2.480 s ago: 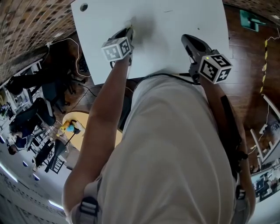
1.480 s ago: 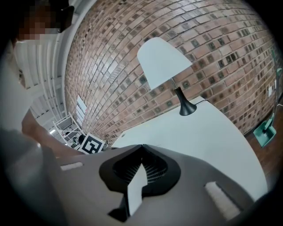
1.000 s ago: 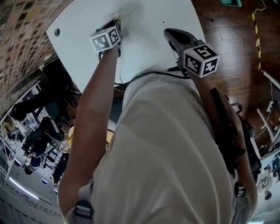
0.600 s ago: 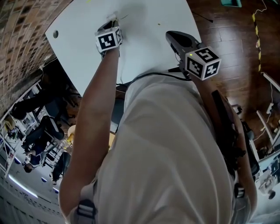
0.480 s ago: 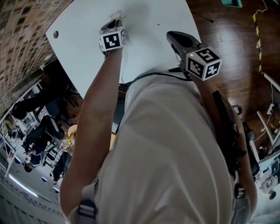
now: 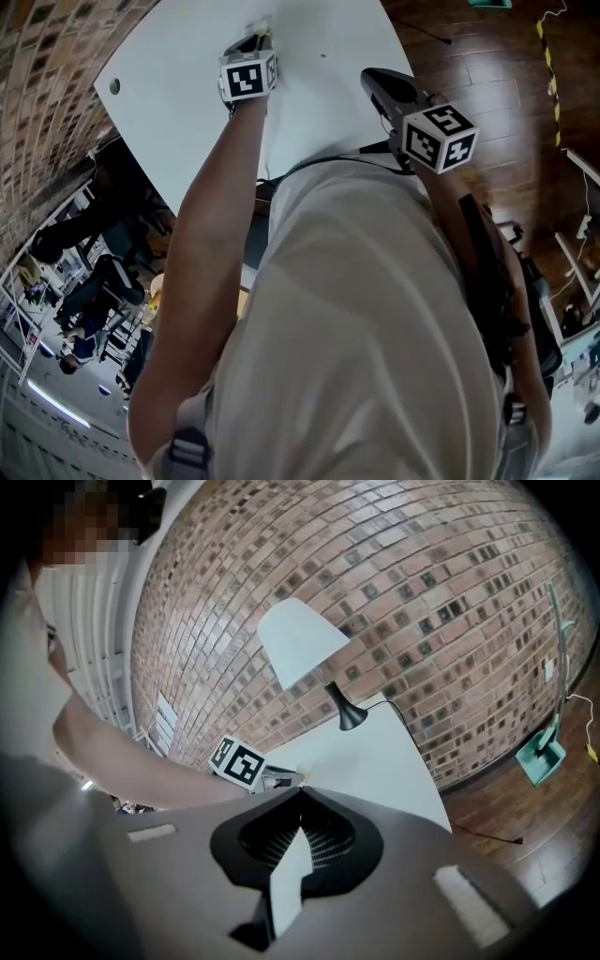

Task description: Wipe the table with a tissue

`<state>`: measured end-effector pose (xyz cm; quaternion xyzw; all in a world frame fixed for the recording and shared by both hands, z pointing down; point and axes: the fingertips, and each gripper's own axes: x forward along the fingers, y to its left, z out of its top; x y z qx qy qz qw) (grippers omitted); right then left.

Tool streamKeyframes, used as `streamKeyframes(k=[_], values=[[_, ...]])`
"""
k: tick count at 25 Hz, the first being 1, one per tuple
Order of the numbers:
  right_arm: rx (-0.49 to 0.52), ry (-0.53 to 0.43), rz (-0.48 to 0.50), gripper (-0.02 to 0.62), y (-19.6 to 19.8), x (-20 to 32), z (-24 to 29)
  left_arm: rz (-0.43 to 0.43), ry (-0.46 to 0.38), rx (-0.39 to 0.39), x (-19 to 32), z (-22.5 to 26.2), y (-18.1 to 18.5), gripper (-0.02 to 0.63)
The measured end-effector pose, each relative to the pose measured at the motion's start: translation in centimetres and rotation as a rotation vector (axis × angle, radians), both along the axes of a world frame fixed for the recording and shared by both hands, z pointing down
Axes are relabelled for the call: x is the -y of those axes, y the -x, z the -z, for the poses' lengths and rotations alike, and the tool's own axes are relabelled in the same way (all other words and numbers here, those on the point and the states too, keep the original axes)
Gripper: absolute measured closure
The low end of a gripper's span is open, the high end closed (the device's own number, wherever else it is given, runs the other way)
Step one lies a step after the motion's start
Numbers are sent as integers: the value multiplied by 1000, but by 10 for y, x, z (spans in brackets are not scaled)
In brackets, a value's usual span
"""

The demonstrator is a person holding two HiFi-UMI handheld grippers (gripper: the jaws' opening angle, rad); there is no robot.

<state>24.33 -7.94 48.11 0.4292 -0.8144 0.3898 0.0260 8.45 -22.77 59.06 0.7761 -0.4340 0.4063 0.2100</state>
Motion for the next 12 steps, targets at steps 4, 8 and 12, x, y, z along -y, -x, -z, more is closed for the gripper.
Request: streamKeyframes(k=[4,8,12], values=[[3,-6,8,588,-2,0,0,-109,50,-61,-21,-1,-33,551],[8,-14,22,588,4,2,2,-171,133,-156,-55,-10,-56,551],[12,-26,35,588,10,6,6,-220,236,-224,-83,0,-62,551]])
